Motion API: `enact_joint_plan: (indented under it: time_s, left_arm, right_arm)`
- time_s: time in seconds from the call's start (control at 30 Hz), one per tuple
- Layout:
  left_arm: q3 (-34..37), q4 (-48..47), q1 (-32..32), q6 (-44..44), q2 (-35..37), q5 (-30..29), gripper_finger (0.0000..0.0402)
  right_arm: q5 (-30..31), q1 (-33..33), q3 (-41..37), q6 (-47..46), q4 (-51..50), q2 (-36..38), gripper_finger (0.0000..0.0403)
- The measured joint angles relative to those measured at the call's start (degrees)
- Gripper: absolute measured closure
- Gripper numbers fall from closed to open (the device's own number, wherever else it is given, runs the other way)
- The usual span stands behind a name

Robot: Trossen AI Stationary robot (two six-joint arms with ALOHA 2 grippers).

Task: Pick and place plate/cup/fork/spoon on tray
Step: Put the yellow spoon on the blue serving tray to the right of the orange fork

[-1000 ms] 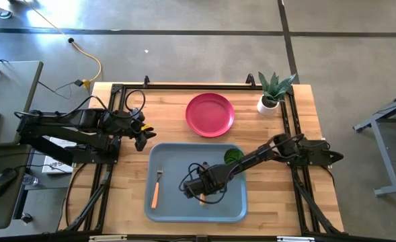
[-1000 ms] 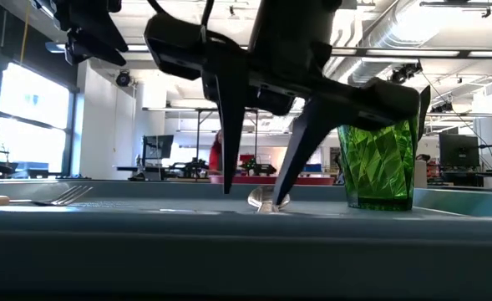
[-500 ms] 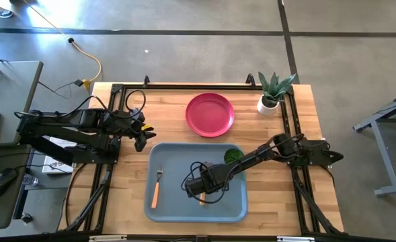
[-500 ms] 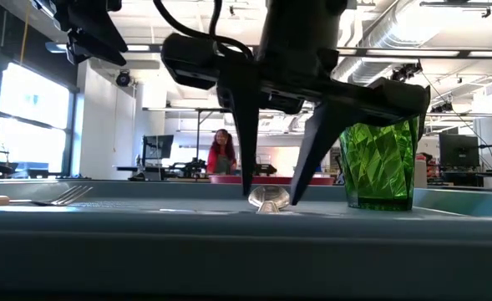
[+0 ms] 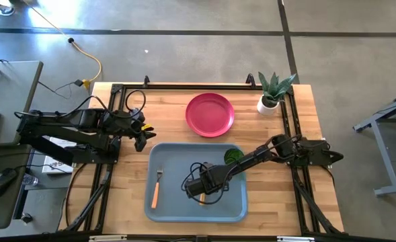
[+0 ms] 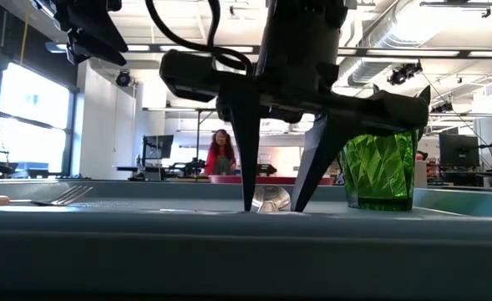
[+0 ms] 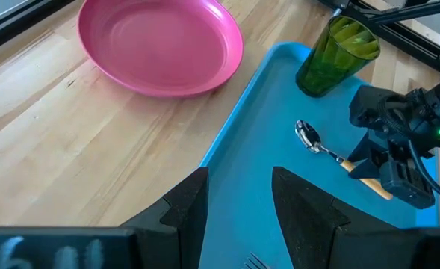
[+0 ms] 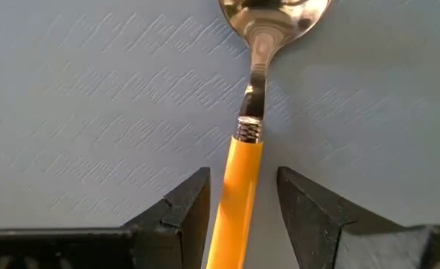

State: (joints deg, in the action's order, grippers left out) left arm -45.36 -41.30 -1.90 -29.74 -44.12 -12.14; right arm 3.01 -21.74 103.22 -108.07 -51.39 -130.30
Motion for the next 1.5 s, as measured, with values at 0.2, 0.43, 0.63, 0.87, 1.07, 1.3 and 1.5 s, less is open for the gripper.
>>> enact_joint_plan:
  time_s: [0.2,0.43,0.63,0.87,1.07,1.3,1.5]
  left_arm:
    - [0.0,0.0,0.0,0.0,0.0,0.0,0.0261]
    - [0.0,0.0,0.0,0.0,0.0,0.0,0.0261]
    - [0.0,0.0,0.0,0.0,0.0,0.0,0.0261]
    - [0.0,0.0,0.0,0.0,0.0,0.0,0.0261]
    - [0.0,0.0,0.0,0.1,0.0,-0.3,0.0261]
    - [0.0,0.0,0.0,4.2,0.0,-0.6,0.0261]
    - [0.0,0.0,0.0,9.2,0.0,-0.6,0.0261]
  right_arm:
    - [0.5,0.0,0.0,-1.3,-1.9,0.0,0.0306]
    - [2.6,0.0,0.0,-2.5,-1.7,0.0,0.0376]
    - [2.7,0.0,0.0,-3.9,-1.6,0.0,0.0380]
    - [5.5,-0.1,2.8,-5.5,-2.0,0.0,0.0382]
    - [9.1,-0.1,6.0,-6.1,-2.4,0.0,0.0383]
    - [14.2,-0.1,9.6,-7.2,0.4,0.1,0.0382]
    - [19.0,-0.1,13.0,-7.0,1.1,0.1,0.0382]
